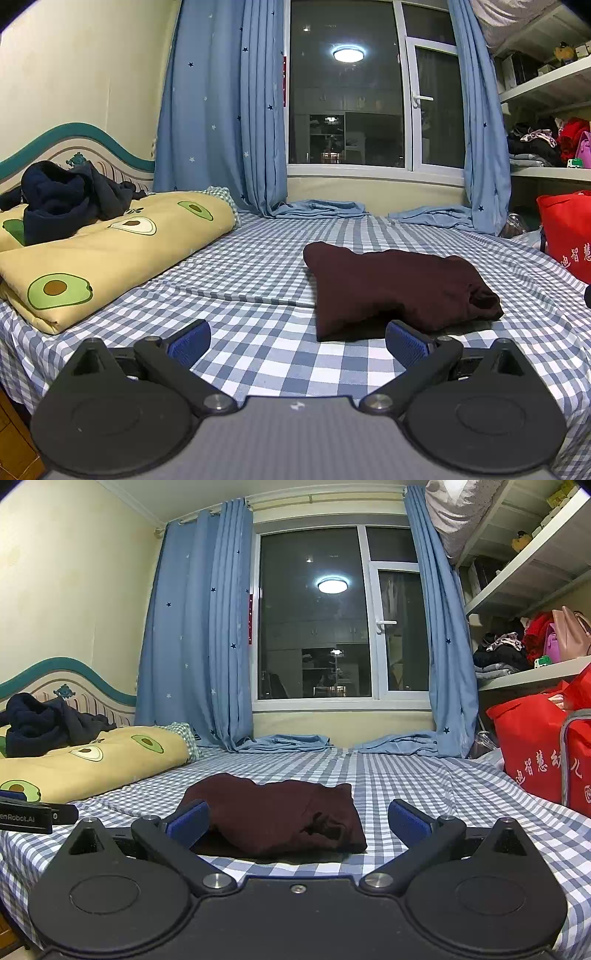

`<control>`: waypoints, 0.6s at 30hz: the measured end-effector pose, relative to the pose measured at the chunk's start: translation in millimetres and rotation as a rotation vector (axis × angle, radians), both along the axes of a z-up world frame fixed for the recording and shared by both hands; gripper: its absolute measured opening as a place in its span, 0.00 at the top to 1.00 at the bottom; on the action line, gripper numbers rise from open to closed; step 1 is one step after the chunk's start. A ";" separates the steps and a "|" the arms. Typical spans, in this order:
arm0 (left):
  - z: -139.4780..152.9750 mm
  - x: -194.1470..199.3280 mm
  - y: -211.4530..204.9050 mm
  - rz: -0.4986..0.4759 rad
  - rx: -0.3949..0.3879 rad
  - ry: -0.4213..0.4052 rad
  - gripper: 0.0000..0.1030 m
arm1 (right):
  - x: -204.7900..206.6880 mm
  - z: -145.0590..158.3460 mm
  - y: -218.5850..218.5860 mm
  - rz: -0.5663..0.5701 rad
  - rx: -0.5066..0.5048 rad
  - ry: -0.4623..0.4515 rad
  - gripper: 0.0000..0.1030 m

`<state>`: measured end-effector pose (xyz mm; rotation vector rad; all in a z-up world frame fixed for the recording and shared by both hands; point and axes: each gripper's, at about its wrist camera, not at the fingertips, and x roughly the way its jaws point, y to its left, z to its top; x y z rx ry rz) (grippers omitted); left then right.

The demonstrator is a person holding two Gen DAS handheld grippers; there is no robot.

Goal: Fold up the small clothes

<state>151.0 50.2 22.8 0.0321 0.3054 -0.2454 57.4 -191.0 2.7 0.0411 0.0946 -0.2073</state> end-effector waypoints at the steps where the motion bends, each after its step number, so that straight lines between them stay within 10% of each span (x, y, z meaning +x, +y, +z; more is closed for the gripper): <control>1: 0.1 0.2 -0.2 -0.001 0.000 0.000 0.01 | 0.0 -0.1 0.0 -0.001 0.001 0.000 0.00; 18: -3.1 3.4 -0.6 0.031 -0.009 0.048 0.01 | -0.6 0.5 -1.6 0.002 -0.002 0.001 0.00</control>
